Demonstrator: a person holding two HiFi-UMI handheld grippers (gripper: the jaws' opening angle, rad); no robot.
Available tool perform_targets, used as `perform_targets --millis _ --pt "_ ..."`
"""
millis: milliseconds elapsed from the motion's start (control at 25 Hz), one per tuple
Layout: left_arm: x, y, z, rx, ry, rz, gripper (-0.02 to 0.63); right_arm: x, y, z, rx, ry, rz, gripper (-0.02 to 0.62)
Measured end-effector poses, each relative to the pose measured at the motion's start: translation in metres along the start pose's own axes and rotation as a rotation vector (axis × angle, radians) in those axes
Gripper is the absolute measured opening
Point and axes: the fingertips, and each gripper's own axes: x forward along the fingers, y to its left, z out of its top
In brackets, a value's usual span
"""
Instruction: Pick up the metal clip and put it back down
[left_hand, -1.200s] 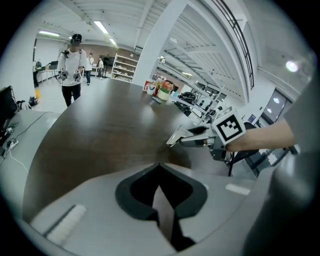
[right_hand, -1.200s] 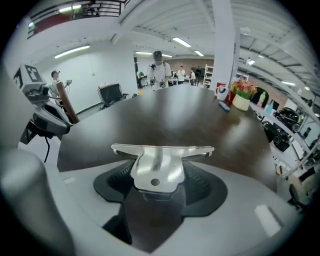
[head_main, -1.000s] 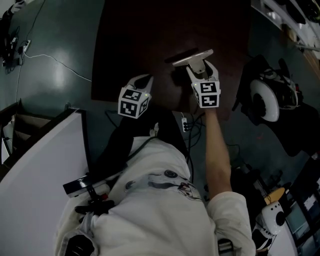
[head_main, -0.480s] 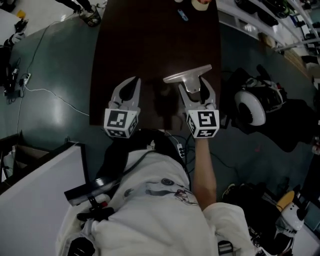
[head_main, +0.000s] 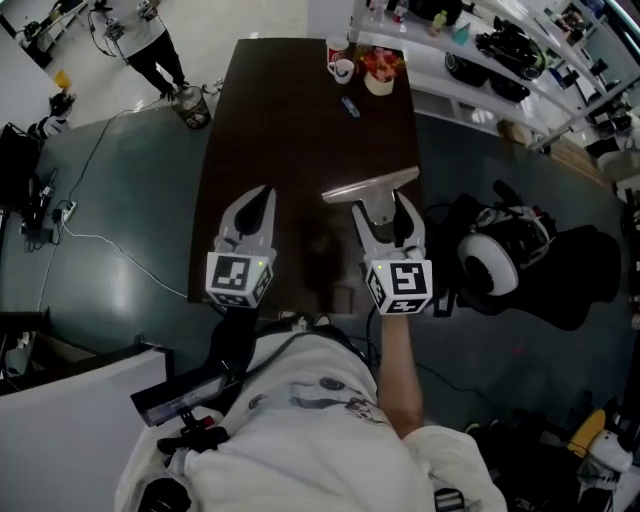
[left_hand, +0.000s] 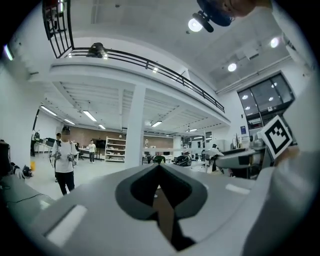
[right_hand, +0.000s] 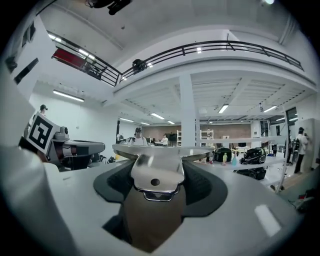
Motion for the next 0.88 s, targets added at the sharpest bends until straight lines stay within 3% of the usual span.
perform_targets --millis 480,880 --pt "-0.002 0.009 0.024 0.013 -0.043 0.014 -0.003 0.002 0.012 0.021 -0.036 -0.052 0.003 0.291" --pt "-0.008 0.013 0.006 0.002 0.009 0.026 -0.003 0.015 0.021 -0.007 -0.026 0.024 0.032 0.291"
